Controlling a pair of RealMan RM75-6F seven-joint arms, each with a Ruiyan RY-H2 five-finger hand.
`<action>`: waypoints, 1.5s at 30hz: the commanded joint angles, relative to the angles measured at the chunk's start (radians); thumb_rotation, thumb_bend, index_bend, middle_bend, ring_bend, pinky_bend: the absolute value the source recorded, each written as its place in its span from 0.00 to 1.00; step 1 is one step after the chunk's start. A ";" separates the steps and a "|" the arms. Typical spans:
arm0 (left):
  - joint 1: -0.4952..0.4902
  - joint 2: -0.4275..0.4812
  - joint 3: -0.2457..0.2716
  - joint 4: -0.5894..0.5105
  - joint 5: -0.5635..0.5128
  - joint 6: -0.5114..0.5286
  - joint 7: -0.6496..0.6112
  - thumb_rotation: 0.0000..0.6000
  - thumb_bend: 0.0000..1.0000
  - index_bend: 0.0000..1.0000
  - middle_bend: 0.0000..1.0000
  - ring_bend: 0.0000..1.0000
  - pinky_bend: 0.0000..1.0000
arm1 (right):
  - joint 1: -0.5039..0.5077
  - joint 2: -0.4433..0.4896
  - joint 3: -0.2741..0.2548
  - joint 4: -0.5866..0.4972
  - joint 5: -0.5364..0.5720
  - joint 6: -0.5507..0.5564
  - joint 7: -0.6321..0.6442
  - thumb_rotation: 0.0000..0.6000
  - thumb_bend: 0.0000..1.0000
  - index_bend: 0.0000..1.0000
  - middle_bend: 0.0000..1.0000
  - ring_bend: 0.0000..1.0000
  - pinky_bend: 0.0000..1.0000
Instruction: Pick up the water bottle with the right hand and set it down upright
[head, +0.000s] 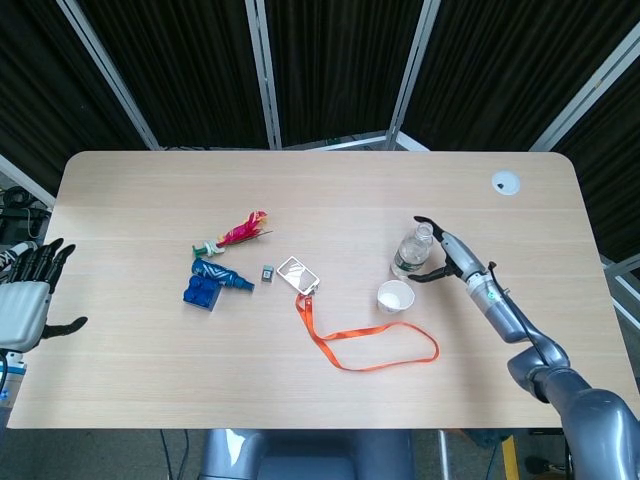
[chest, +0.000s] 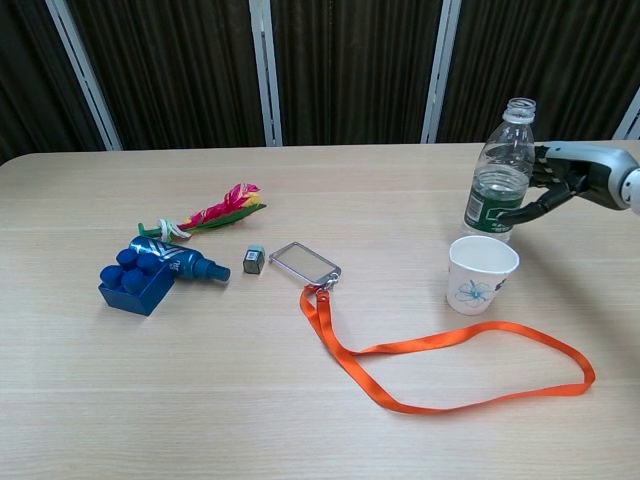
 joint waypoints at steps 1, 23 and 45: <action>-0.001 0.000 0.000 0.001 -0.002 -0.004 0.000 1.00 0.01 0.00 0.00 0.00 0.00 | 0.012 -0.031 0.012 0.030 0.024 -0.017 0.002 1.00 0.00 0.00 0.00 0.00 0.00; -0.005 -0.006 -0.015 0.007 -0.033 -0.014 0.008 1.00 0.01 0.00 0.00 0.00 0.00 | 0.058 -0.149 0.084 0.121 0.128 -0.038 0.009 1.00 0.00 0.34 0.37 0.28 0.25; -0.008 0.001 -0.009 -0.007 -0.016 -0.023 -0.007 1.00 0.01 0.00 0.00 0.00 0.00 | 0.026 -0.134 0.143 0.135 0.184 0.101 -0.118 1.00 0.35 0.57 0.56 0.47 0.49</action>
